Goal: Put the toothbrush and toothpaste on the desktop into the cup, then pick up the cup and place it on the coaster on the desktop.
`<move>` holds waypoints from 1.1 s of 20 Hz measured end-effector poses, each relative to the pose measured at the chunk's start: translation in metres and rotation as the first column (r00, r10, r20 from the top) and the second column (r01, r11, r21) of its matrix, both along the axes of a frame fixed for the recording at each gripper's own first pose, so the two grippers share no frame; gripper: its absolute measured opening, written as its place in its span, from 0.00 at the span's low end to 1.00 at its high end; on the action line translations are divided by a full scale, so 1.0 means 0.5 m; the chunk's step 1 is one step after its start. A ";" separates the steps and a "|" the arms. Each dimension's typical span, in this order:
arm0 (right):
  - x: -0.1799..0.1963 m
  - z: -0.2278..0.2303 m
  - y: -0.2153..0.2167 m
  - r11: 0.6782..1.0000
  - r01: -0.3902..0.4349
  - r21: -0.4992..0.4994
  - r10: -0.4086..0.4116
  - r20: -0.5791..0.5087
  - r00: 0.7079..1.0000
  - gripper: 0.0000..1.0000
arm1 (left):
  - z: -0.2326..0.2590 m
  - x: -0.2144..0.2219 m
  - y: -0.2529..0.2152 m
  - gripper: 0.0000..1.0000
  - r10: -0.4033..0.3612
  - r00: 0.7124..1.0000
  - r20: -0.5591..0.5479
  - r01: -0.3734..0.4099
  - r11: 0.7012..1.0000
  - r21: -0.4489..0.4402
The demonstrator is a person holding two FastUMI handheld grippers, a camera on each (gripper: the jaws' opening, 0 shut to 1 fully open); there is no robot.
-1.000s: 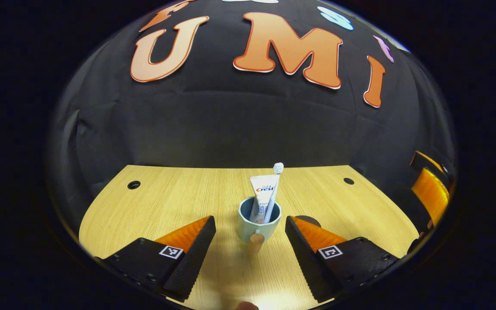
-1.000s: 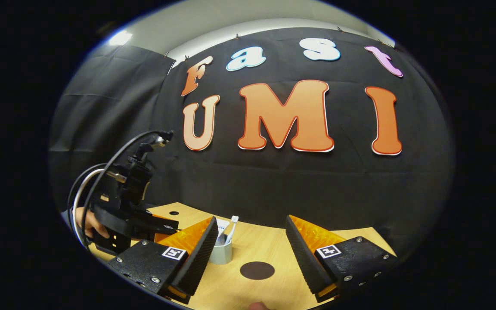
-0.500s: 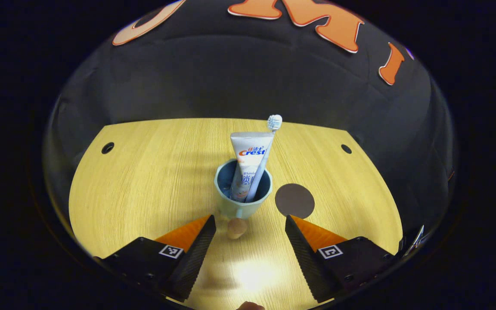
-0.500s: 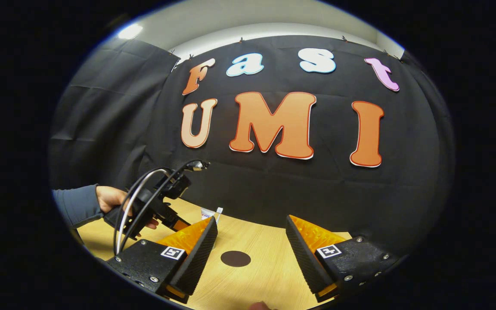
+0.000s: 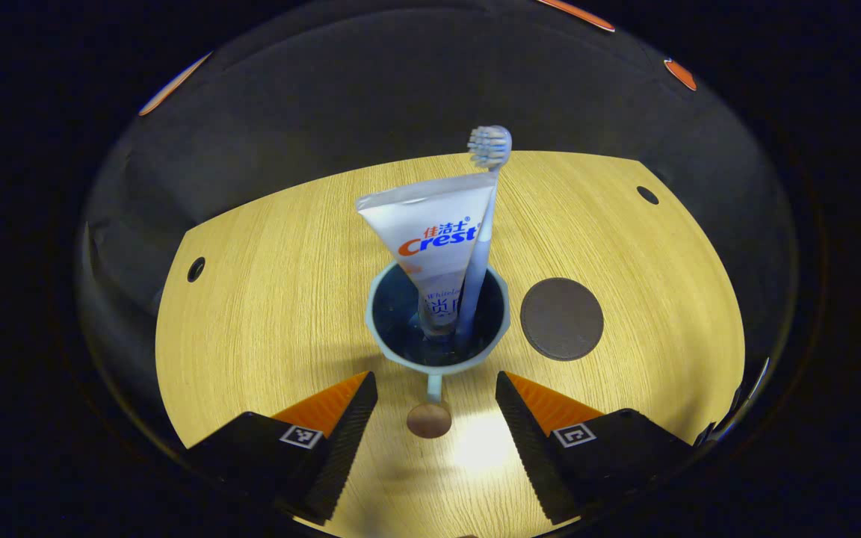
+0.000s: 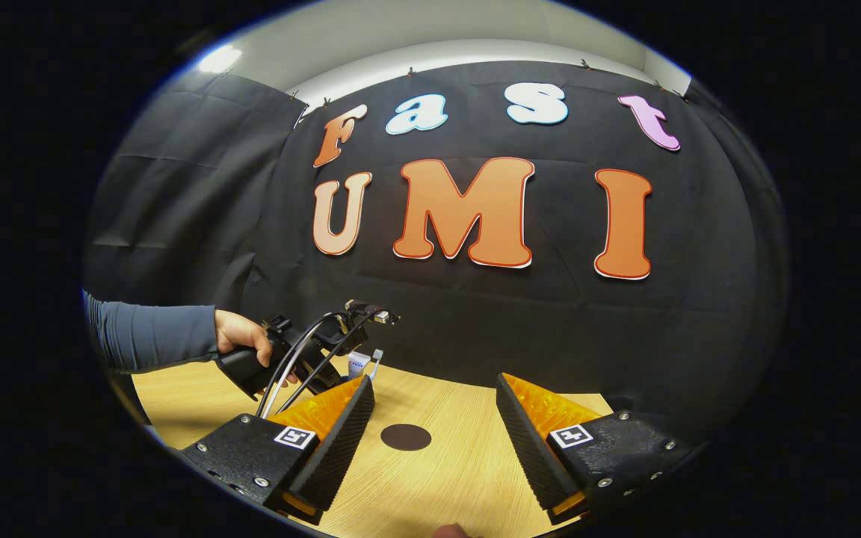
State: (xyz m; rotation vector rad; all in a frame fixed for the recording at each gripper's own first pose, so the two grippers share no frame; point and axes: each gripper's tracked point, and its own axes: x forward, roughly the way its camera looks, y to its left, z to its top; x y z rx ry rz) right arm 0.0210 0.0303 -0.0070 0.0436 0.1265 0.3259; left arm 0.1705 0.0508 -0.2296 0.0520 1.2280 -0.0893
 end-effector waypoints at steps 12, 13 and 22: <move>-0.005 -0.045 -0.026 0.998 0.036 0.046 -0.034 -0.034 0.999 0.98 | -0.056 0.076 -0.048 0.24 0.057 0.998 -0.011 -0.058 0.998 -0.007; -0.007 -0.048 -0.029 0.998 0.042 0.044 -0.041 -0.036 0.999 0.98 | -0.067 0.090 -0.053 0.22 0.072 0.997 -0.009 -0.072 0.997 -0.005; -0.016 -0.062 -0.044 0.997 0.073 0.034 -0.072 -0.037 0.997 0.98 | 0.023 0.142 -0.047 0.22 0.066 0.995 0.080 -0.064 0.998 -0.029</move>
